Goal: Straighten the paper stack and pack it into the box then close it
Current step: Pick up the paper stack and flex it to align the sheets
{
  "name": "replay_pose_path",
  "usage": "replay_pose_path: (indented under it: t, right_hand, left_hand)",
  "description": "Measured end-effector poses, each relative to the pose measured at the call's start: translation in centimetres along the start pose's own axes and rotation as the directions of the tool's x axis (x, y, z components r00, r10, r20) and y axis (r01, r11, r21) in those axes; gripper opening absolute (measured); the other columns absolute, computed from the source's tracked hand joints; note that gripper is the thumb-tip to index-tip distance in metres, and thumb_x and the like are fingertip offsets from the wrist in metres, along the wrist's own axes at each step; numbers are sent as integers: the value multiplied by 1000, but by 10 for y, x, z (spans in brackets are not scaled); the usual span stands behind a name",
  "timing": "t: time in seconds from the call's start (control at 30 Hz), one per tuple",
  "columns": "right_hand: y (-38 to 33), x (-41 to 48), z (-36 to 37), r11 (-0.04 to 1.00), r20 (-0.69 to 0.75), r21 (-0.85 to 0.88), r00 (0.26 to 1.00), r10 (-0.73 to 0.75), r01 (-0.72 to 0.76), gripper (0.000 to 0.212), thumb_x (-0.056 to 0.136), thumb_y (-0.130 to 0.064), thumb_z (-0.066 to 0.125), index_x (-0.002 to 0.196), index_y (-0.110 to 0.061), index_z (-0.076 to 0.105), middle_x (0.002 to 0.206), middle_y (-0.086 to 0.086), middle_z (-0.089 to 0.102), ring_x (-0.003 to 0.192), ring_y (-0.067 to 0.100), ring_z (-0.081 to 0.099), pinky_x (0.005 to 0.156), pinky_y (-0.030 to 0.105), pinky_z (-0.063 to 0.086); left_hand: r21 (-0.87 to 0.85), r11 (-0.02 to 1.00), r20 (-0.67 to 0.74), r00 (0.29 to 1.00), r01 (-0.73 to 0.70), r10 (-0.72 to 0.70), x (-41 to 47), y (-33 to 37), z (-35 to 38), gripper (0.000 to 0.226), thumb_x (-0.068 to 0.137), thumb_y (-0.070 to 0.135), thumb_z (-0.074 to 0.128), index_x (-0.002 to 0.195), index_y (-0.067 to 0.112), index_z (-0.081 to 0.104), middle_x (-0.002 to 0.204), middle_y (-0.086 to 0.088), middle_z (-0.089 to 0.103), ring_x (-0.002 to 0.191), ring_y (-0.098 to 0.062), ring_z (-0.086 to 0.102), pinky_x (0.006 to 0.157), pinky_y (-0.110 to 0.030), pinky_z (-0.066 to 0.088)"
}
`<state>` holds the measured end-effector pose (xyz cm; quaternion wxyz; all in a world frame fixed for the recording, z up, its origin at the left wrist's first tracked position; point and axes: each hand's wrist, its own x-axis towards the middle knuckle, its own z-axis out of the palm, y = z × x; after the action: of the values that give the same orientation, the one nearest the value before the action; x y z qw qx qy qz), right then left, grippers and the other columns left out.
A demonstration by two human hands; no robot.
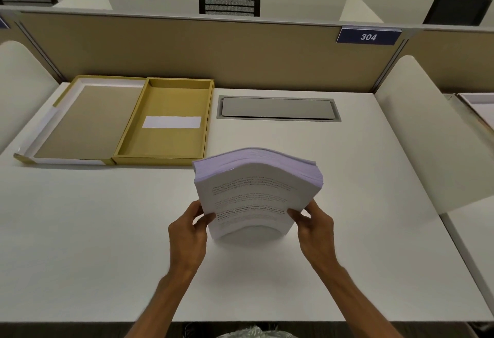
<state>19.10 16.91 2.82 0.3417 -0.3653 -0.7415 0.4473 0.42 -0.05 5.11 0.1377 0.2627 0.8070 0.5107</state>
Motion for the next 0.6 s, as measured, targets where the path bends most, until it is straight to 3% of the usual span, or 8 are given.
replay_pose_path:
  t: [0.17,0.27,0.37,0.47,0.53,0.6]
  right_hand:
    - [3,-7,2,997,-21,-52,998,-59,58,45,86,15,61,115,-19,67,80,-37,66,61,-14,56,59,-1,39]
    - [1,-11,1,996,-16,-59,997,-75,74,46,89,13,60,116,-24,66,87,-37,68,68,-15,61,65,-2,41]
    - [-4,-14,0,1000,20,-14,1000,-19,19,57,93,8,62,119,-42,64,107,-30,71,99,-3,69,82,6,48]
    - [-16,-18,-2,999,39,32,998,43,-44,65,91,-4,71,123,-58,54,119,-25,69,115,3,64,86,7,48]
    - [-31,-20,-4,991,35,113,997,67,-70,65,87,-16,76,131,-54,48,124,-22,67,119,4,62,89,9,50]
    - [-51,-19,-7,975,-25,214,998,59,-53,63,83,-29,74,138,-41,46,123,-16,67,118,10,63,89,14,52]
  left_hand:
    - [26,1000,-40,999,1,0,-8,-6,-1,48,89,-4,66,109,39,65,90,52,61,83,16,62,70,3,41]
    - [2,1000,-19,1000,17,-17,-14,-7,-1,44,92,0,64,112,40,63,93,50,62,81,11,64,69,1,43]
    - [-60,997,32,999,44,-42,-19,-4,-2,48,96,4,60,113,49,58,97,49,62,91,12,64,73,2,45]
    - [-75,995,102,993,68,-60,-19,1,-5,63,92,10,68,113,66,48,106,51,59,106,11,61,86,-5,45]
    - [-116,993,110,994,29,-16,-18,9,-9,70,86,19,76,128,61,39,118,44,58,120,2,57,94,-19,46]
    - [-245,969,88,994,-41,65,-17,21,-13,76,82,26,74,144,42,33,130,27,57,126,-8,56,96,-21,50]
